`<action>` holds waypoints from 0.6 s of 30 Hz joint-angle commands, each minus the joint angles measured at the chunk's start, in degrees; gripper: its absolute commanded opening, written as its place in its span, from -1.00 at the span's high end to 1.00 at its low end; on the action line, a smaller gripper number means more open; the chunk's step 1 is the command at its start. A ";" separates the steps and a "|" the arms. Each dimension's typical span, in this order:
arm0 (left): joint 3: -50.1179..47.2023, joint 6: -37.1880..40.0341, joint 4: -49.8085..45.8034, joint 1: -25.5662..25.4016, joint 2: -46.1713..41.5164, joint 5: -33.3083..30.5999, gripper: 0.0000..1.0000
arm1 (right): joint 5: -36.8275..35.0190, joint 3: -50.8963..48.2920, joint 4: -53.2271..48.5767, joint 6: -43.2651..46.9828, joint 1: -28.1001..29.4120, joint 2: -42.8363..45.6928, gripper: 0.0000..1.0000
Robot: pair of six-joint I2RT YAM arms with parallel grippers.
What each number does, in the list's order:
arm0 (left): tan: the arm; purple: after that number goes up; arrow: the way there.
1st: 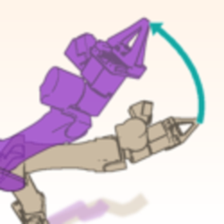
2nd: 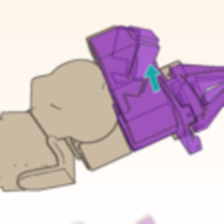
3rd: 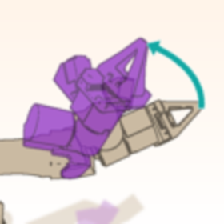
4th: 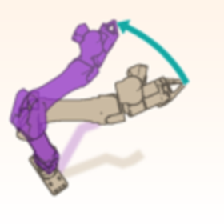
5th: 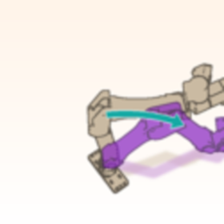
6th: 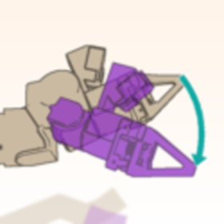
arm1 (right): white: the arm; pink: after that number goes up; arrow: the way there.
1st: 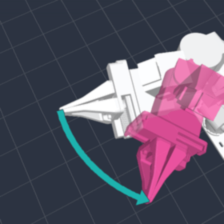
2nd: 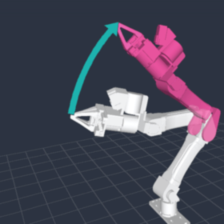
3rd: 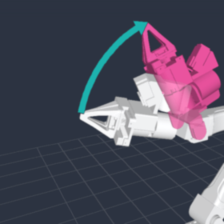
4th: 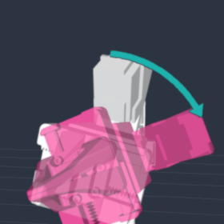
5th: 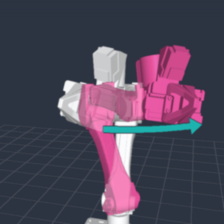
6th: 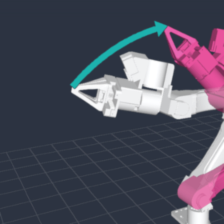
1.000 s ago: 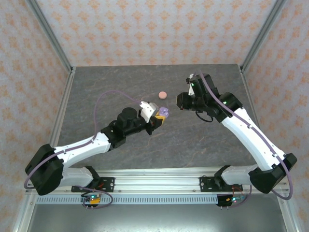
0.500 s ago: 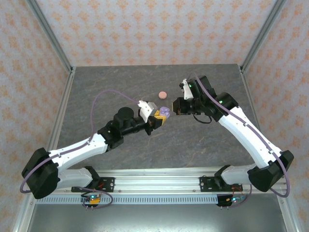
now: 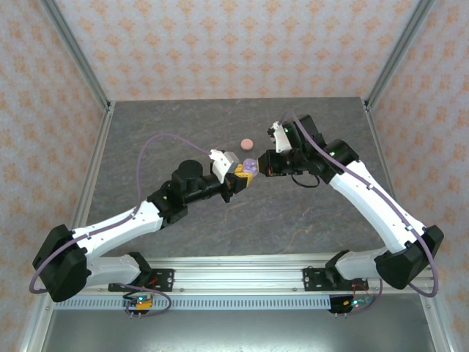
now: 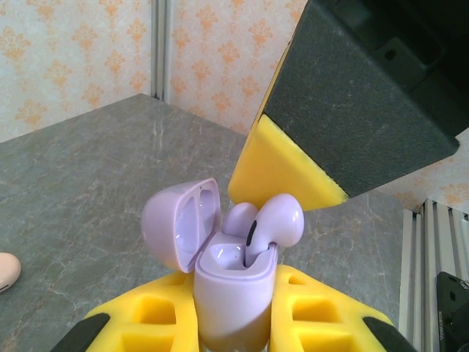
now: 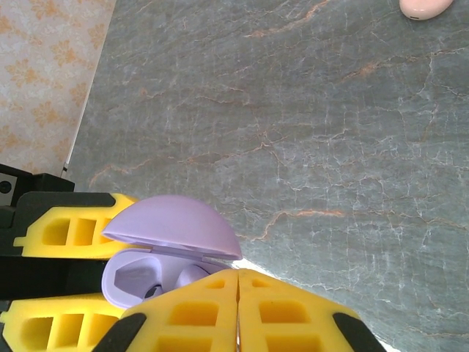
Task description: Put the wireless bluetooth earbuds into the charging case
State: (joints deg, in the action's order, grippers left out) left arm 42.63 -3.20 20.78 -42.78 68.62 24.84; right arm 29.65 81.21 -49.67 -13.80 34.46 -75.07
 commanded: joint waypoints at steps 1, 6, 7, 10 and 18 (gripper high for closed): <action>2.09 -0.31 -0.20 -0.50 -0.51 -1.87 0.78 | 1.55 -0.26 0.98 0.97 0.96 -0.17 0.81; 2.36 -0.07 -1.03 -0.55 -0.30 -1.71 0.78 | 1.90 -0.07 1.23 1.15 1.49 -0.36 0.81; 2.35 -0.05 -1.19 -0.55 -0.18 -1.88 0.78 | 2.05 0.00 1.37 1.15 1.57 -0.35 0.81; 2.36 0.04 -1.58 -0.54 0.01 -1.99 0.78 | 2.91 0.19 1.76 1.24 2.10 -0.47 0.81; 2.61 -0.05 -2.30 -0.52 0.50 -2.42 0.78 | 3.92 0.55 2.28 1.54 3.22 -0.81 0.80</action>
State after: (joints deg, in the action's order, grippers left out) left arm 43.05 -3.18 18.52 -42.78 68.62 23.83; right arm 29.36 81.21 -49.58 -13.21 35.38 -75.59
